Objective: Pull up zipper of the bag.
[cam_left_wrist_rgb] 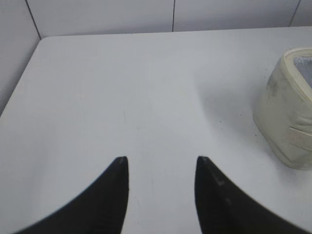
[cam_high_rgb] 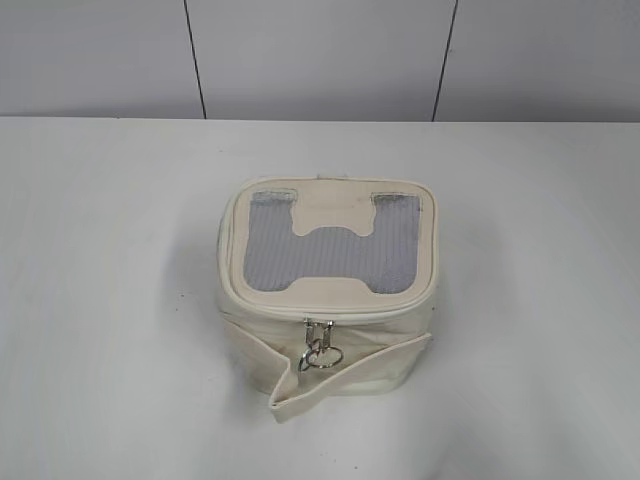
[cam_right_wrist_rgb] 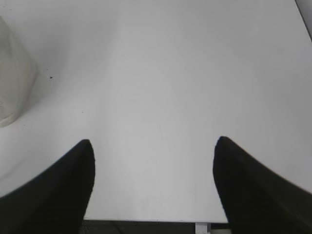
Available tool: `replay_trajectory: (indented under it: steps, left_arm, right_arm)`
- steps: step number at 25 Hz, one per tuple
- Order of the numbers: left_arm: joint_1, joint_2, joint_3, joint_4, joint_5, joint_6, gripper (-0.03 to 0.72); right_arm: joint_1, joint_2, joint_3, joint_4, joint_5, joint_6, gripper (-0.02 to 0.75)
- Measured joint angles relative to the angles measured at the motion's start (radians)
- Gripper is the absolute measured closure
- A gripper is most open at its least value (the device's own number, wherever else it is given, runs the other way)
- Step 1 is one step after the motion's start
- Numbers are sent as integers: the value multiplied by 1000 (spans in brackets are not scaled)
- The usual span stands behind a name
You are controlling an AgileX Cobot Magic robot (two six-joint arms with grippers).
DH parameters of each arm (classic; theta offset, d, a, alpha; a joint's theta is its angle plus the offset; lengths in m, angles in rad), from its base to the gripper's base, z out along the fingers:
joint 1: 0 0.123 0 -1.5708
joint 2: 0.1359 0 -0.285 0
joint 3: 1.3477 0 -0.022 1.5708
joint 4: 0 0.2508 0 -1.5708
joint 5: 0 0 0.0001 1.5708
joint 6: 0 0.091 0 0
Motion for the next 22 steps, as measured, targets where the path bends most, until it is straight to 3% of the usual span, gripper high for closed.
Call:
replay_trajectory:
  steps: [6,22]
  left_arm:
    - [0,9,23,-37,-16,34,340]
    - [0,9,23,-44,-16,38,340]
  right_arm:
    - [0,-109,9,144,12,-187,151]
    - [0,-110,9,165,12,-204,152]
